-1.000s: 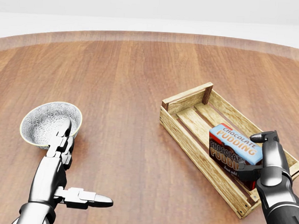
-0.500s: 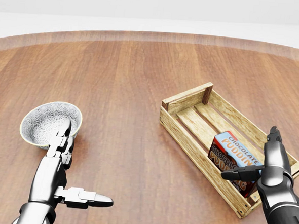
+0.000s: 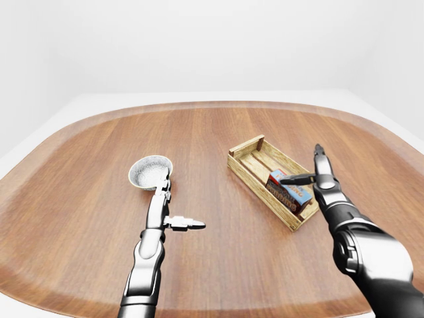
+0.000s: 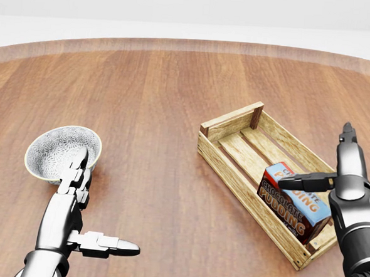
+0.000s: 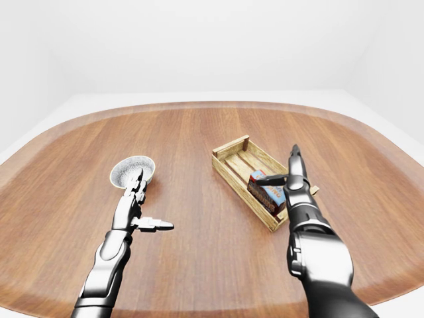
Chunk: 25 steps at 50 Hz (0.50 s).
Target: Pick up the chocolate pudding and put it in the tray.
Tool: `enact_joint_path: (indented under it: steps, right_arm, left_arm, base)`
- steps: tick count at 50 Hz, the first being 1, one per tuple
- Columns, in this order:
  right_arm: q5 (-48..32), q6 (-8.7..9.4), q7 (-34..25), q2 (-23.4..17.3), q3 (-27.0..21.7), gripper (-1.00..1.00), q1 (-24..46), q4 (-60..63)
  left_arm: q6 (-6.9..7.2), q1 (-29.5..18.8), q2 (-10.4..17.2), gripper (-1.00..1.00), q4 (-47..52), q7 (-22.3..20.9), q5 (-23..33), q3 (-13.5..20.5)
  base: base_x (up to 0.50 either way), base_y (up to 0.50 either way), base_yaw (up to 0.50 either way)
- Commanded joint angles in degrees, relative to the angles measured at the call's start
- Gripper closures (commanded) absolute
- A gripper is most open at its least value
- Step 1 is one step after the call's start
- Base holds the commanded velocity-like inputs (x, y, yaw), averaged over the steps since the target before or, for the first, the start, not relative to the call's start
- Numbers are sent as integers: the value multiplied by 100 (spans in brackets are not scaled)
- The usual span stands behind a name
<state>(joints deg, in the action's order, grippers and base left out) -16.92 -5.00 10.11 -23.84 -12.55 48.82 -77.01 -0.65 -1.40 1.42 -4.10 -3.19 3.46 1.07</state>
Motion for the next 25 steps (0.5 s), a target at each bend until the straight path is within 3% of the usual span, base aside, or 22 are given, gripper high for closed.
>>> enact_joint_path:
  steps: [1,12,25]
  right_arm:
    - [324,0,-300,-246,38,-100,538,121]
    - [609,0,-447,-534,37,-100,1052,296]
    - [612,0,-98,-756,130,-100,1496,518]
  left_arm:
    - [54,-11,-10,-100,-7,-35,-106,23]
    - [59,-13,-8,-100,-9,-44,-108,27]
    - [57,-29,-3,-100,-44,-45,-124,38]
  base:
    - [0,0,0]
    - [0,0,0]
    - [0,0,0]
